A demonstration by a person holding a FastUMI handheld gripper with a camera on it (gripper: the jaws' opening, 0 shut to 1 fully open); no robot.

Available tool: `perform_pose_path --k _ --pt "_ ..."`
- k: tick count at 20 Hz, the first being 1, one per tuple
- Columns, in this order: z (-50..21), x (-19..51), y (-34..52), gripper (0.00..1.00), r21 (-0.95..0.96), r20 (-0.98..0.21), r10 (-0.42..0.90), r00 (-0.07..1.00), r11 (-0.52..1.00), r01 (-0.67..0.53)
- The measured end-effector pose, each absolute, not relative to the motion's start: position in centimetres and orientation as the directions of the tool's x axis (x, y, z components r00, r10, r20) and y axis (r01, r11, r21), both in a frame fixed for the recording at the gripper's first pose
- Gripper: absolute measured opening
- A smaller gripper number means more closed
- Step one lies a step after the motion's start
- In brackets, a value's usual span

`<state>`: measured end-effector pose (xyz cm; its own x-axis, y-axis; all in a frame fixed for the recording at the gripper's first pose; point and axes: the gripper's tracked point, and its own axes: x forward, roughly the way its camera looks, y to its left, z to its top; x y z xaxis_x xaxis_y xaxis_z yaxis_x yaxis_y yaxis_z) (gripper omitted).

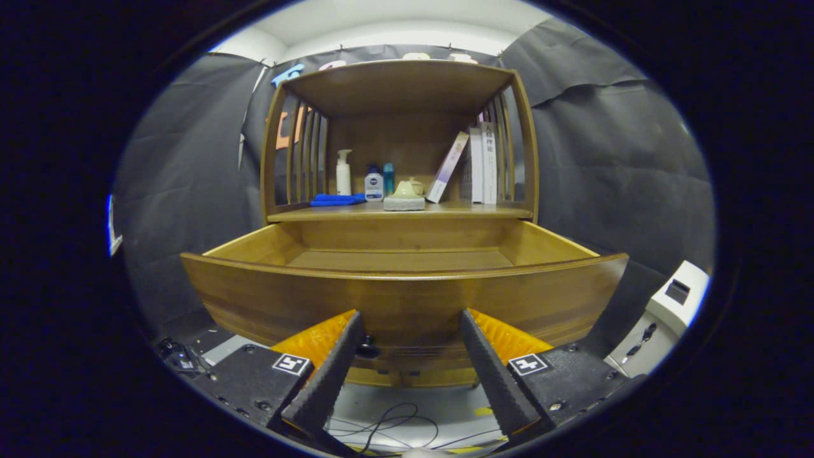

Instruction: Pull open the drawer, take out the items inside it, and place them on the countertop above the cabinet.

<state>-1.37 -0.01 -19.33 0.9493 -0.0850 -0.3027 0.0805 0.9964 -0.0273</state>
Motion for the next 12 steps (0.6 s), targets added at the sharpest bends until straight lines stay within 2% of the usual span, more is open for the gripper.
perform_pose_path --k 3,12 --pt "-19.4 -1.1 0.0 0.99 -0.072 -0.299 -0.101 0.949 0.994 0.084" --pt "-19.3 0.3 0.4 0.99 -0.002 -0.299 -0.068 0.952 0.998 0.07"
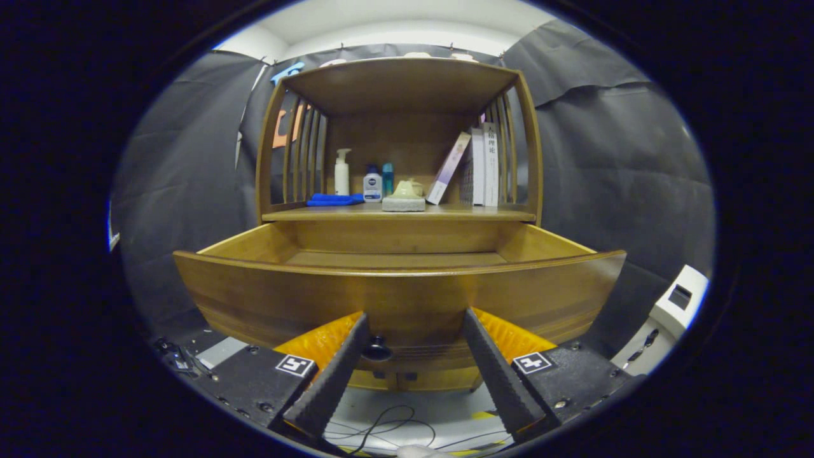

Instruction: Pull open the drawer, take out the items inside it, and place them on the countertop above the cabinet.

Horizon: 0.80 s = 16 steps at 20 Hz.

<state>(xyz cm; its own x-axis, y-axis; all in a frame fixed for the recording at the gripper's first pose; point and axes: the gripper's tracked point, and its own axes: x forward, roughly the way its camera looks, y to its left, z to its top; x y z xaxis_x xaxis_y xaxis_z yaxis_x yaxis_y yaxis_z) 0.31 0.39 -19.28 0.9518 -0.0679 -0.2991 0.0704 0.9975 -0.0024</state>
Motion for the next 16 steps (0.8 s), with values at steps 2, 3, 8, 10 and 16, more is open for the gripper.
perform_pose_path --k 2,3,8,10,16 --pt "-19.2 0.9 0.3 0.99 -0.002 -0.3 -0.068 0.951 0.998 0.07" --pt "-19.1 1.2 0.4 0.99 0.001 -0.298 -0.068 0.952 0.997 0.071" --pt "-19.0 4.1 0.5 0.99 0.007 -0.303 -0.069 0.951 0.997 0.075" --pt "-19.3 5.8 0.6 0.99 0.018 -0.311 -0.069 0.948 0.997 0.079" --pt "-18.6 9.5 -0.9 0.99 0.054 -0.325 -0.067 0.943 0.995 0.089"
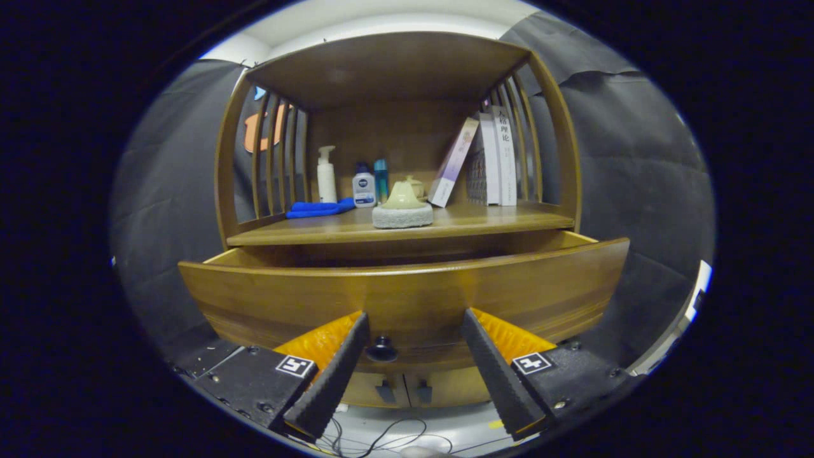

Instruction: Pull open the drawer, take out the items inside it, and place them on the countertop above the cabinet.

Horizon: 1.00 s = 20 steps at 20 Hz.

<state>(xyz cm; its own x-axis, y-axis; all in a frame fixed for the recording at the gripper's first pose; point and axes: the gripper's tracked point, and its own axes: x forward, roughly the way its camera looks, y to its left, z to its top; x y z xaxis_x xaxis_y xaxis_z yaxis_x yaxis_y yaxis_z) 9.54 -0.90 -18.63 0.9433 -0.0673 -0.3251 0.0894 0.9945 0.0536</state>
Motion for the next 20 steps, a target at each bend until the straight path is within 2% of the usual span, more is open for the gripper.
perform_pose_path --k 8,20 --pt "-19.2 15.2 -0.9 0.99 0.0 -0.311 -0.093 0.946 0.995 0.097" --pt "-20.1 17.5 -0.5 0.99 -0.013 -0.34 -0.096 0.936 0.995 0.097"
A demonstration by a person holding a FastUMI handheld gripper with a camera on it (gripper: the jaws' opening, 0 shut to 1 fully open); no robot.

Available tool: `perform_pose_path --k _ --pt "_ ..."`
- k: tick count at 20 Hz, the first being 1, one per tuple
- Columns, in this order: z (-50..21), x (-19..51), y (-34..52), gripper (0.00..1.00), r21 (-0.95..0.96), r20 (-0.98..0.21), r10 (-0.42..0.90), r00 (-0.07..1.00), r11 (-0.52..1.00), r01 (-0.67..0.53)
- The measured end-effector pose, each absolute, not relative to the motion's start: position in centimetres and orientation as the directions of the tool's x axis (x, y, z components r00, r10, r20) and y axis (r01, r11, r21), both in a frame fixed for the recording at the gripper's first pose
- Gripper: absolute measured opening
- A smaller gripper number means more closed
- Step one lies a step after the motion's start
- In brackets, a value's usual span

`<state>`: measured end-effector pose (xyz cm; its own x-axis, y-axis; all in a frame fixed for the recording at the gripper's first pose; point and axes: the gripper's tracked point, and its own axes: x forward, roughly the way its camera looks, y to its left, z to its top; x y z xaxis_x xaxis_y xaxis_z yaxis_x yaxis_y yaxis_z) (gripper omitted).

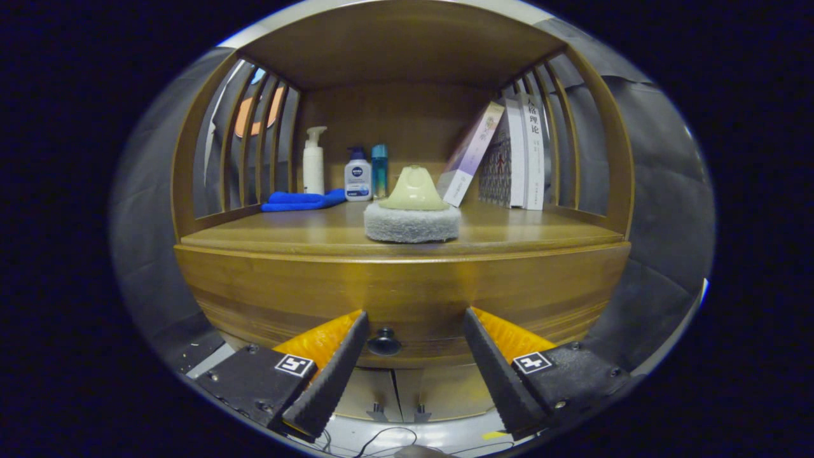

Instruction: Pull open the drawer, take out the items inside it, and place them on the countertop above the cabinet.

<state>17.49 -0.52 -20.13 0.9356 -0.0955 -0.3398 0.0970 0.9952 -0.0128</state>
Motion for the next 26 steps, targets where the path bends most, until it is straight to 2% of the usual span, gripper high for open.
perform_pose_path --k 4,9,12,18,22,26 --pt "-20.1 16.7 0.5 0.99 0.052 -0.392 -0.053 0.919 0.995 0.079" --pt "-16.3 13.6 0.3 0.99 0.021 -0.341 -0.046 0.939 0.998 0.057" --pt "-13.6 9.9 0.2 0.99 0.073 -0.324 -0.021 0.946 0.996 0.047" --pt "-6.7 5.1 -0.1 0.99 0.051 -0.189 -0.013 0.982 0.998 0.023" --pt "-3.1 1.3 -0.3 0.99 0.078 -0.134 0.036 0.99 0.997 -0.026" --pt "0.5 -1.0 -2.6 0.99 0.082 -0.055 0.007 0.998 0.997 -0.003"
